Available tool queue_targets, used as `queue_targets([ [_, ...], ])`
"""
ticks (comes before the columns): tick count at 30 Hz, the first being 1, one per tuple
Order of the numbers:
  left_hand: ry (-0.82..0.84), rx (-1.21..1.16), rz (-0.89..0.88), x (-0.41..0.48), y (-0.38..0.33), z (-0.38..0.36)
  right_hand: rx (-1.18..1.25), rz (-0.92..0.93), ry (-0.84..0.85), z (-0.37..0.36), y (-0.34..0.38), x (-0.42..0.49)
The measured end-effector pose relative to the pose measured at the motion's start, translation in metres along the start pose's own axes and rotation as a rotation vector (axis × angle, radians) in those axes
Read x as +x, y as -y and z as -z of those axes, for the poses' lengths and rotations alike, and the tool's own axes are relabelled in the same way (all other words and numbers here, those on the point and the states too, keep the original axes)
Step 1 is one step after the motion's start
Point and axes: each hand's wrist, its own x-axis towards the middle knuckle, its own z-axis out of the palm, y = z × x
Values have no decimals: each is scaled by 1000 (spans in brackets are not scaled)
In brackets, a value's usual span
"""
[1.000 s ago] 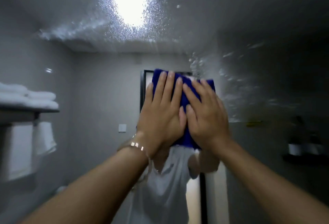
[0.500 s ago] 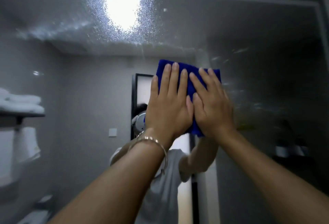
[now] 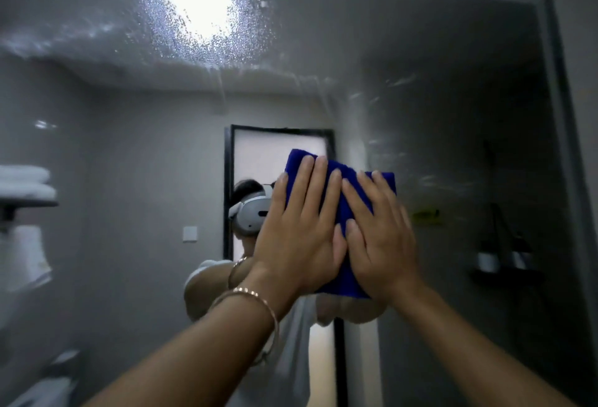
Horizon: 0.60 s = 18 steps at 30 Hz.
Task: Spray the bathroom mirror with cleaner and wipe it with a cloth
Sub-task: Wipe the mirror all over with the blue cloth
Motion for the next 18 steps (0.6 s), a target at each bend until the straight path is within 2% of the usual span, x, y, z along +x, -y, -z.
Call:
queue_targets([
  [8,-33,44,170,127,-5,4,-79,52,43,36,-58,127],
  [13,-90,65,176,124,-8,0,-58,40,-11,31,-59,123],
  [18,-95,37,179,101,-23,-2,-38,-2,4,35,-54,94],
])
